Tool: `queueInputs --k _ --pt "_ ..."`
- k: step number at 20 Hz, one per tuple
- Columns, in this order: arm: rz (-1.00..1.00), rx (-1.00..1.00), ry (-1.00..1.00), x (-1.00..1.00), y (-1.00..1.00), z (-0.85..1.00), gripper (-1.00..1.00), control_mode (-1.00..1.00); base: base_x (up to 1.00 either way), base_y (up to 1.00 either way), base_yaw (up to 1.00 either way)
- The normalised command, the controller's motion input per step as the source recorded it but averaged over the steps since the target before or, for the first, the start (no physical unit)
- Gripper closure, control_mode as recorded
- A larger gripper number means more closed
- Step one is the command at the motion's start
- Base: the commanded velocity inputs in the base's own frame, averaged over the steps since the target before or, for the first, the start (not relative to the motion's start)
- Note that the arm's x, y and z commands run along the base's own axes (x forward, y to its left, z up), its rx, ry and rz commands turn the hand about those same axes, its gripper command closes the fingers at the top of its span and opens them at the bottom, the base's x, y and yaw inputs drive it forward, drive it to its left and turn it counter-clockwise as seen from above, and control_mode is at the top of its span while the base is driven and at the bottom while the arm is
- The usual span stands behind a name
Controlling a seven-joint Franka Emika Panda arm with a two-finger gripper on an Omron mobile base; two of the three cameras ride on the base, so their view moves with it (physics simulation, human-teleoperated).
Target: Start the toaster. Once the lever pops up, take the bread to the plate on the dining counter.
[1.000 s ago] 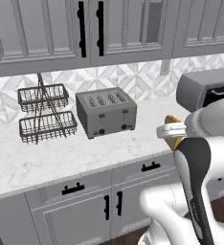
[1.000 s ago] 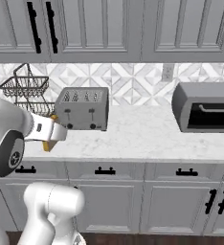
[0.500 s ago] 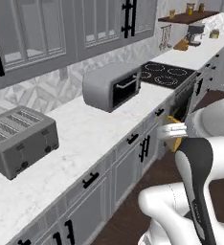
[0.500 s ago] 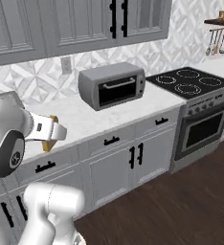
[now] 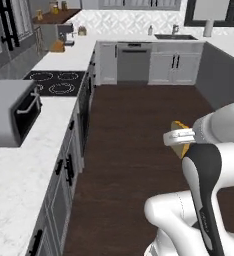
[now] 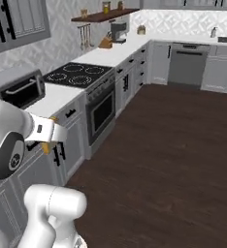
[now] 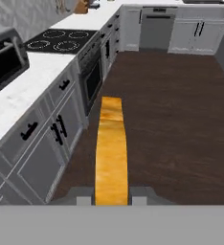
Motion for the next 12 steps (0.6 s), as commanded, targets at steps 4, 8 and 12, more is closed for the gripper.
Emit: queueInputs --k 4,8,12 --pt "0.0 0.0 0.0 0.0 0.0 0.0 1.0 1.0 0.0 -0.32 -0.89" --pt "0.0 0.0 0.0 0.0 0.0 0.0 1.0 1.0 0.0 -0.39 -0.85" --pt "0.0 0.0 0.0 0.0 0.0 0.0 1.0 1.0 0.13 -0.43 -0.76"
